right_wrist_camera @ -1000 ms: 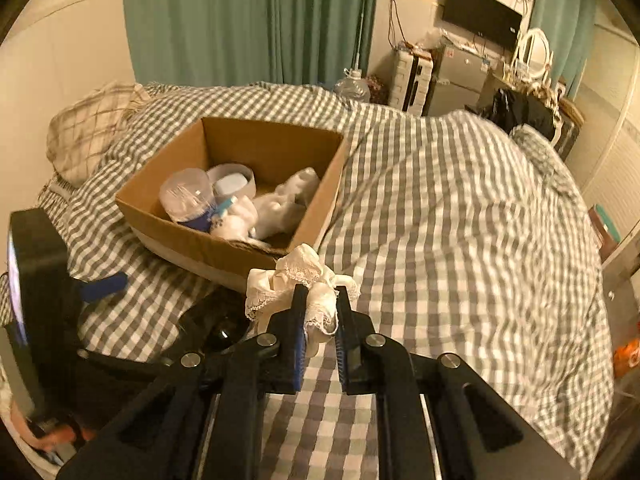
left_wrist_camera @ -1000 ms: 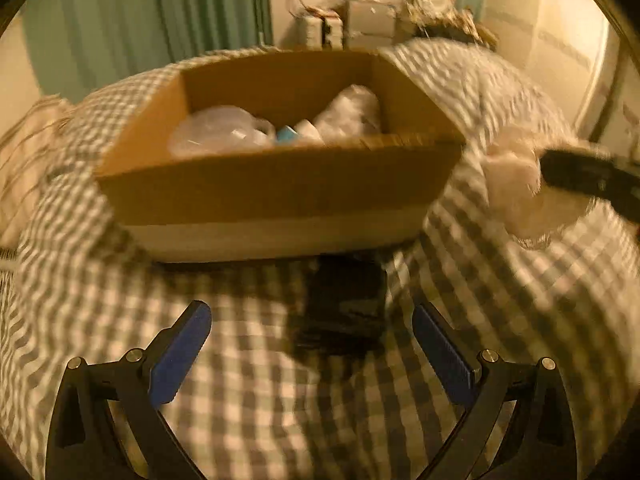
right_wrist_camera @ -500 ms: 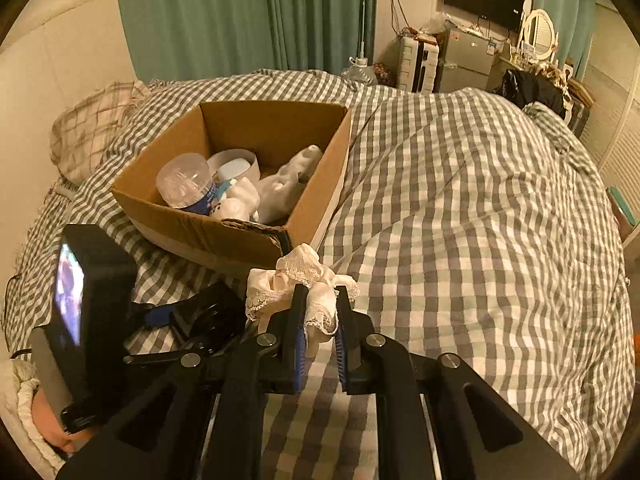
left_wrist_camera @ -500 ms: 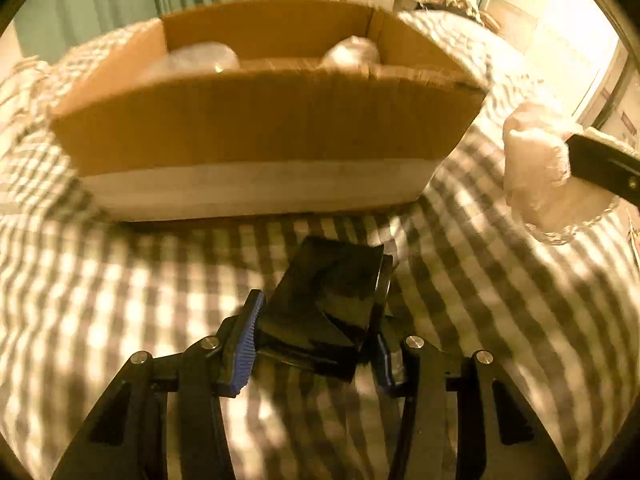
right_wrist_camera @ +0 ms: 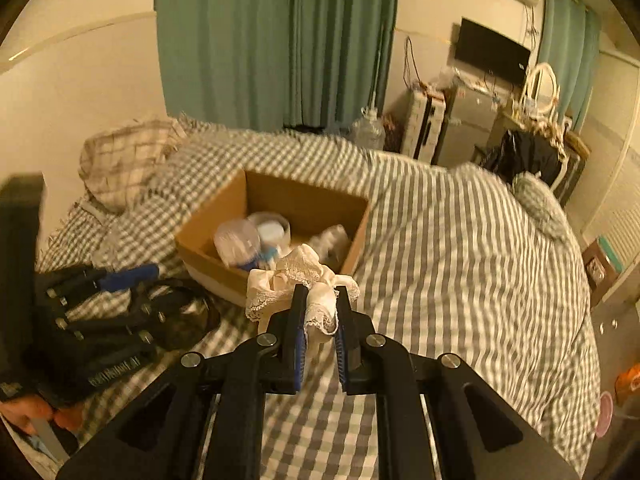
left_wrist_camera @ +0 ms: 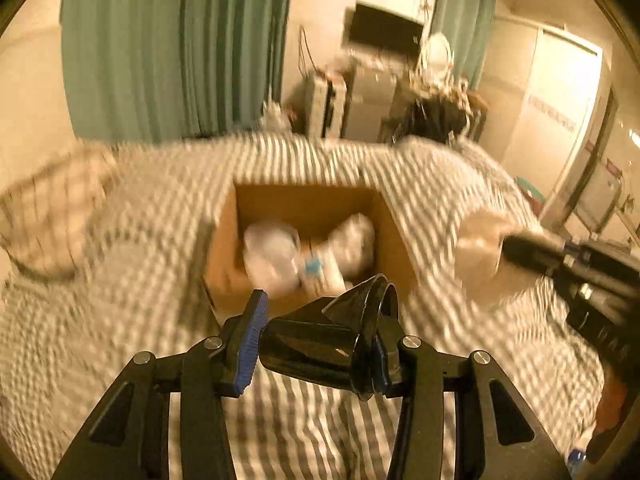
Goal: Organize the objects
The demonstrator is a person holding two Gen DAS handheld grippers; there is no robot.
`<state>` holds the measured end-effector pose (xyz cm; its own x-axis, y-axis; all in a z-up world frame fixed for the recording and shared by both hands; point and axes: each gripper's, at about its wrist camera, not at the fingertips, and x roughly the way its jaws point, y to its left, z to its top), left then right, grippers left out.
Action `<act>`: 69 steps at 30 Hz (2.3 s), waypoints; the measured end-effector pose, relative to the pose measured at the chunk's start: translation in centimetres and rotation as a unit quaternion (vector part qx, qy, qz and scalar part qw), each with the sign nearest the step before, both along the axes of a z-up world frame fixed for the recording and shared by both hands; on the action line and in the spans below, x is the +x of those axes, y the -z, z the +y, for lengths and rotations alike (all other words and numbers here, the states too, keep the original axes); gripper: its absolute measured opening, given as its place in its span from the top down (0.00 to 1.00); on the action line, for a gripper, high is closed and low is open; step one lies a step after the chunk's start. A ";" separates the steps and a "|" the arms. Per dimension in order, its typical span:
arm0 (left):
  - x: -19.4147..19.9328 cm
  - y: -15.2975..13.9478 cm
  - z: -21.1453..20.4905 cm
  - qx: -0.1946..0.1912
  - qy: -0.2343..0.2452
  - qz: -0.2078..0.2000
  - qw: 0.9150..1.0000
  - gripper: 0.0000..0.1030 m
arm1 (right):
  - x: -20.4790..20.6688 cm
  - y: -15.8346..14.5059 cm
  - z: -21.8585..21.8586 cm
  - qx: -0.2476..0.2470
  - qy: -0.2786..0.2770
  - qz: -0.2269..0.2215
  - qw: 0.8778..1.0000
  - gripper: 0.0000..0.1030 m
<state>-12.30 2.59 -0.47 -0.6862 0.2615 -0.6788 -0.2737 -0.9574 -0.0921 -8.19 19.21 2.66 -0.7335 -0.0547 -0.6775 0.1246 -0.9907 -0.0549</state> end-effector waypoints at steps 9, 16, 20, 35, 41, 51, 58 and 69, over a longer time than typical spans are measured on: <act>-7.1 -4.2 -0.3 -0.014 -0.029 0.061 0.998 0.55 | -8.3 -3.6 -0.4 -0.014 -0.014 0.030 0.999 0.89; -12.1 -0.3 0.3 -0.025 -0.029 0.043 0.998 0.55 | -15.0 -0.2 -0.2 -0.017 -0.013 0.005 1.000 0.89; -14.0 3.4 0.4 -0.020 -0.024 0.022 0.999 0.55 | -17.5 3.1 0.1 -0.027 -0.011 -0.015 0.999 0.89; -12.1 1.8 -1.1 -0.010 -0.016 0.016 1.000 0.18 | -15.3 2.3 2.0 -0.066 0.019 0.023 0.997 0.33; -7.5 -3.9 -2.5 -0.004 -0.027 0.074 0.997 0.05 | -10.2 -3.0 2.6 -0.048 0.051 0.064 0.995 0.19; 2.2 -10.0 -3.0 0.005 -0.036 0.179 0.983 0.00 | 0.3 -10.2 2.6 -0.003 0.096 0.171 0.981 0.00; 7.6 -7.4 -2.9 0.010 -0.062 0.237 0.969 0.00 | 4.7 -8.0 1.6 0.007 0.127 0.201 0.971 0.00; 6.7 -1.8 -2.9 -0.012 -0.089 0.194 0.977 0.00 | 3.3 0.2 0.4 0.004 0.119 0.190 0.975 0.00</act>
<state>-5.56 -0.35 1.30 -0.9258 0.1017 -0.3641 -0.1128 -0.9936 0.0094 -4.87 19.61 2.50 -0.9225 0.1518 -0.3549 -0.1394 -0.9884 -0.0605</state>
